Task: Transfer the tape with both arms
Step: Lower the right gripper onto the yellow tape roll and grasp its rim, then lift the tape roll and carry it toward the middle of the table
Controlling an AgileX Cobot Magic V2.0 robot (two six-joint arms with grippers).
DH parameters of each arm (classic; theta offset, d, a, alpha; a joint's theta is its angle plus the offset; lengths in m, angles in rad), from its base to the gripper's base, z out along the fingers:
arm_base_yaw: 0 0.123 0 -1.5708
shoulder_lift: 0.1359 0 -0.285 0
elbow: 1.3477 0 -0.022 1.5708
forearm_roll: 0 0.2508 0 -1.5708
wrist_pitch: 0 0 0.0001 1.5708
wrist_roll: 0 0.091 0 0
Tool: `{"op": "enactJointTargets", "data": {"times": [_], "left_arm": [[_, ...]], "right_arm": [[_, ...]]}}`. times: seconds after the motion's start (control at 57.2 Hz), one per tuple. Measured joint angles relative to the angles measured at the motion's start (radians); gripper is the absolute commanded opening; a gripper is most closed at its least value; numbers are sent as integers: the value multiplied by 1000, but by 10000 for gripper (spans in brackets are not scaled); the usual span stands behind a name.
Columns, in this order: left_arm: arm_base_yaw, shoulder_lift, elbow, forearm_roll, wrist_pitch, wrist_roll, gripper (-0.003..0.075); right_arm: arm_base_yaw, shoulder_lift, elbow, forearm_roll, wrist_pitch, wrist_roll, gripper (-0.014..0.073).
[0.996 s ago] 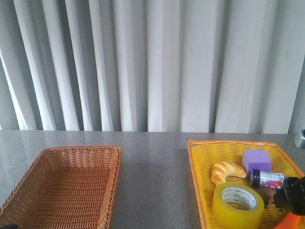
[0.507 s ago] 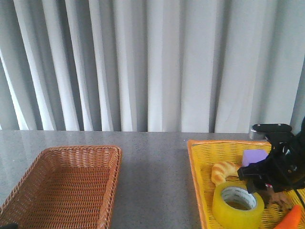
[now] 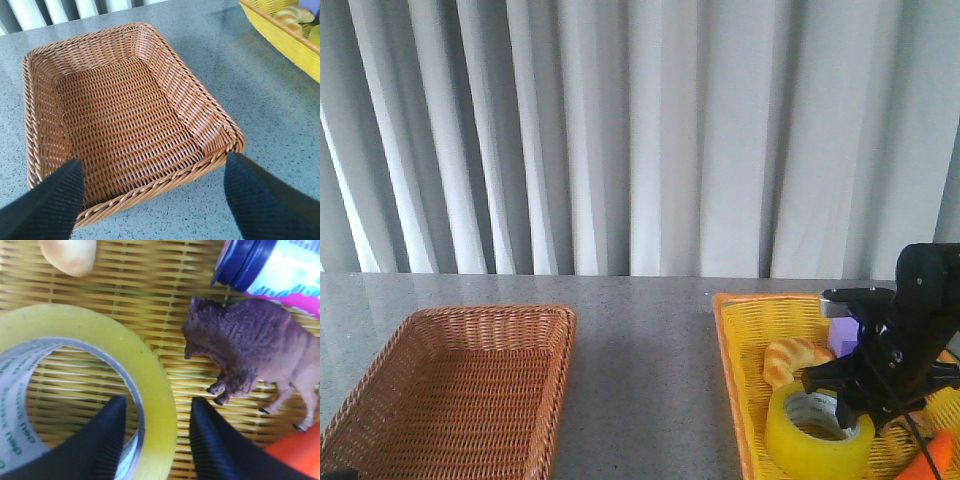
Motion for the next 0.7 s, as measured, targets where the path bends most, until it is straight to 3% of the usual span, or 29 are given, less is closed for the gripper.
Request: {"op": "enactJointTargets", "data": {"times": [0.332, 0.699], "left_arm": [[0, 0, 0, 0, 0, 0, 566], [0, 0, 0, 0, 0, 2, 566]], "right_arm": [[0, 15, 0, 3, 9, 0, 140], [0, -58, 1, 3, 26, -45, 134]]}}
